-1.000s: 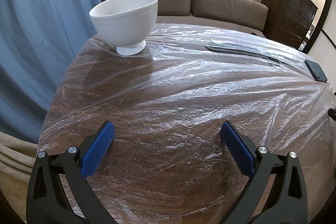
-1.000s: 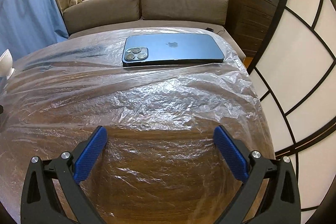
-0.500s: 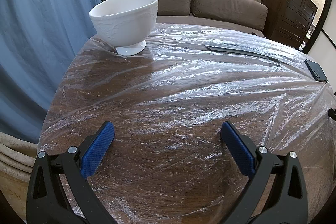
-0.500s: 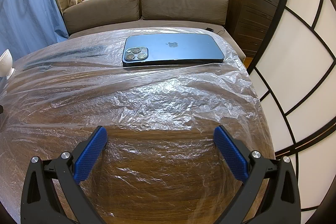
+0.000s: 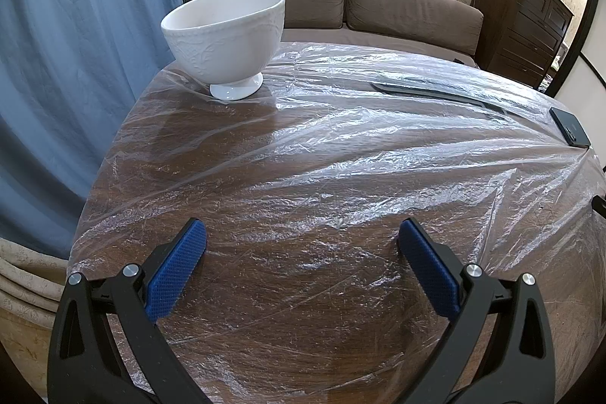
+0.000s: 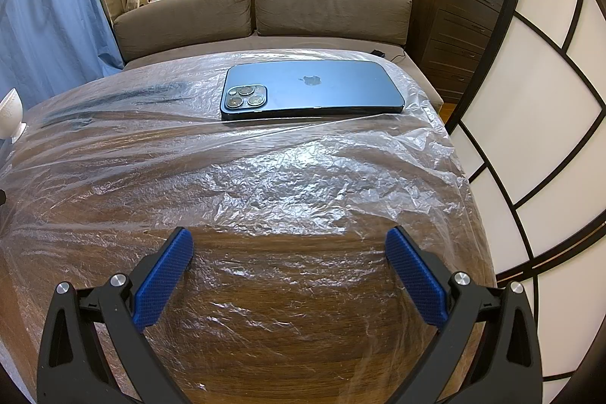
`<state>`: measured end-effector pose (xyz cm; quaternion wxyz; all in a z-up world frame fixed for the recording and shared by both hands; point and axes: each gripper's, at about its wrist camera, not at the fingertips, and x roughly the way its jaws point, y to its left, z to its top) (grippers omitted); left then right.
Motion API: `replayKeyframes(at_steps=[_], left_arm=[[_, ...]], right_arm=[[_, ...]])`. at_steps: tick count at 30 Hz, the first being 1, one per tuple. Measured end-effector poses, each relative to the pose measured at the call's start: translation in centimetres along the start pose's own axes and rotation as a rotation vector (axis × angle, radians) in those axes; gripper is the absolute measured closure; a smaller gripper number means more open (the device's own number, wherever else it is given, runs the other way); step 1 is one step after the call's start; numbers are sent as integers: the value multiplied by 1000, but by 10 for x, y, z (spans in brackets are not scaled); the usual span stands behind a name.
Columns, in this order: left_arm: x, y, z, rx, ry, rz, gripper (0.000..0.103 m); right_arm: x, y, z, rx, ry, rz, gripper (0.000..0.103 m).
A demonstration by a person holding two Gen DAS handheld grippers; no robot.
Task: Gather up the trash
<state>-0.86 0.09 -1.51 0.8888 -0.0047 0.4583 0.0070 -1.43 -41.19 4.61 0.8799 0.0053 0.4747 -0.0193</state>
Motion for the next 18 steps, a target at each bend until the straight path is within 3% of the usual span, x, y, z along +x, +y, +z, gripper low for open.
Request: replayKeyframes(at_steps=[18], left_arm=[[2, 1, 3, 6, 1, -6, 1]], right_arm=[[0, 0, 0, 0, 0, 0, 4]])
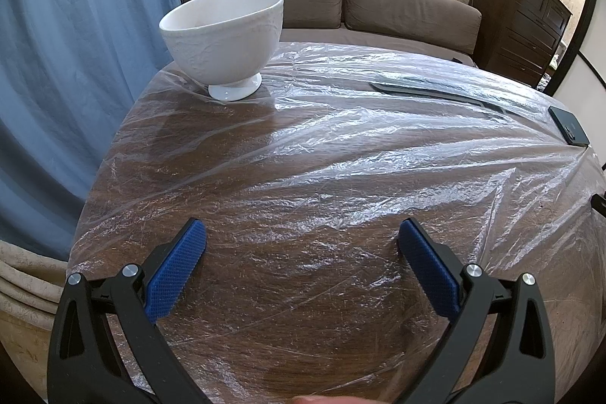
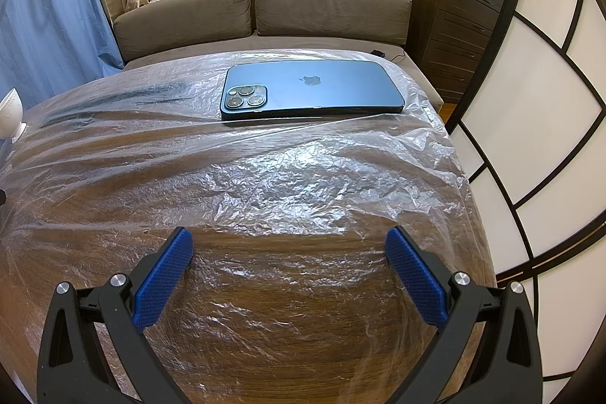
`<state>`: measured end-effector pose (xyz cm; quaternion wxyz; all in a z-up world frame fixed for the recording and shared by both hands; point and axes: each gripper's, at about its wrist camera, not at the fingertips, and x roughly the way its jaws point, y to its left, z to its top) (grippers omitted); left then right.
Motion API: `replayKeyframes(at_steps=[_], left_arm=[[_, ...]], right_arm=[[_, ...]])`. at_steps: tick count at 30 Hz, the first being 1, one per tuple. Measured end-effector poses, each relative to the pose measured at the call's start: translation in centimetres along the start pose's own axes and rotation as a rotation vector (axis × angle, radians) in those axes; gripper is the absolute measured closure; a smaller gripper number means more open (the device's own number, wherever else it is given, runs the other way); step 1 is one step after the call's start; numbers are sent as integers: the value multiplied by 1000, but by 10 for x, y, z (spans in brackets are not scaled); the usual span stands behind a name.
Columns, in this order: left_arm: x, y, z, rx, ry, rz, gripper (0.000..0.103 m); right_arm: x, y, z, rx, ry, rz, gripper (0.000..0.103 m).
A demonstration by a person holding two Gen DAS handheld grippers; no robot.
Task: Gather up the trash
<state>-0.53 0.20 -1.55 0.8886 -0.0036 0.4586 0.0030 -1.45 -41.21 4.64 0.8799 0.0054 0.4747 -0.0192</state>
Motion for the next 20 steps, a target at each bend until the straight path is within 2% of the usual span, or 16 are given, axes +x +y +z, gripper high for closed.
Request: replayKeyframes(at_steps=[20], left_arm=[[1, 0, 1, 0, 0, -2, 1]], right_arm=[[0, -1, 0, 0, 0, 0, 4]])
